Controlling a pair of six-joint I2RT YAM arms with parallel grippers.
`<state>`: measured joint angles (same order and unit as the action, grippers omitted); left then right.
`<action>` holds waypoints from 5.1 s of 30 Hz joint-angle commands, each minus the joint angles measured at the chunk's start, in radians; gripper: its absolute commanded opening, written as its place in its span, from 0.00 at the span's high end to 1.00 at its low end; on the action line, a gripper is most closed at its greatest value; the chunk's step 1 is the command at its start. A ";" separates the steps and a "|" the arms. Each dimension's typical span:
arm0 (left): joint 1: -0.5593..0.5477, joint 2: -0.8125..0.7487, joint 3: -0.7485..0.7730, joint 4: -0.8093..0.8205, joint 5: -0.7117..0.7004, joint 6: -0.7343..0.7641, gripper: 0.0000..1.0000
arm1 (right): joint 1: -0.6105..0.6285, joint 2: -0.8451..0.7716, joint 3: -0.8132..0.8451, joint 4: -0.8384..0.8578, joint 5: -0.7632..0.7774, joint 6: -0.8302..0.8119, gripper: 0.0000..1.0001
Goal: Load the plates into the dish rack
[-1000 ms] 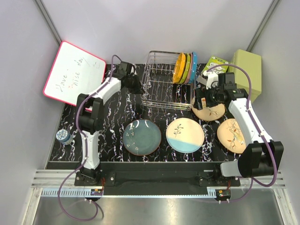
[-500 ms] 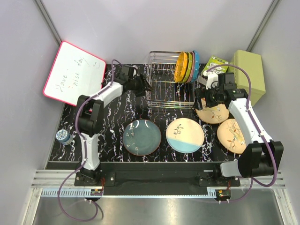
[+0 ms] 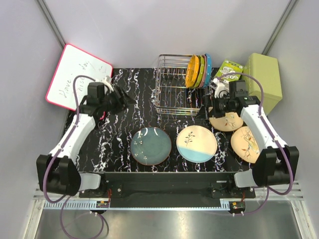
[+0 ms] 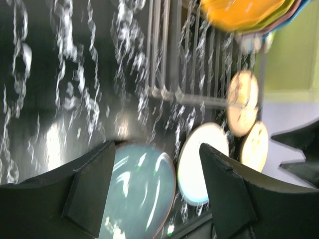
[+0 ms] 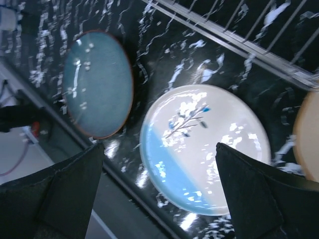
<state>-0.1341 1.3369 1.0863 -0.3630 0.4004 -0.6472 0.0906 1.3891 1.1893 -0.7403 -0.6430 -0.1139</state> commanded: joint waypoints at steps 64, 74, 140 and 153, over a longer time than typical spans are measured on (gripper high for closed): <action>0.071 -0.266 -0.591 0.118 0.454 0.182 1.00 | 0.440 0.393 -0.094 0.449 -0.111 0.309 0.01; 0.133 -0.223 -0.583 0.124 0.522 0.199 1.00 | 0.446 0.537 -0.048 0.490 -0.125 0.321 0.03; 0.229 -0.292 -0.697 0.450 0.805 -0.080 1.00 | 0.543 0.297 -0.177 0.627 -0.308 0.709 0.58; 0.235 -0.144 -0.367 0.093 0.409 0.286 0.38 | 0.534 0.257 0.194 0.162 -0.103 0.350 1.00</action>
<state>0.0891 1.2716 0.5838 -0.1600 1.0332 -0.5312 0.6197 1.7115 1.1580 -0.4110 -0.8268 0.4091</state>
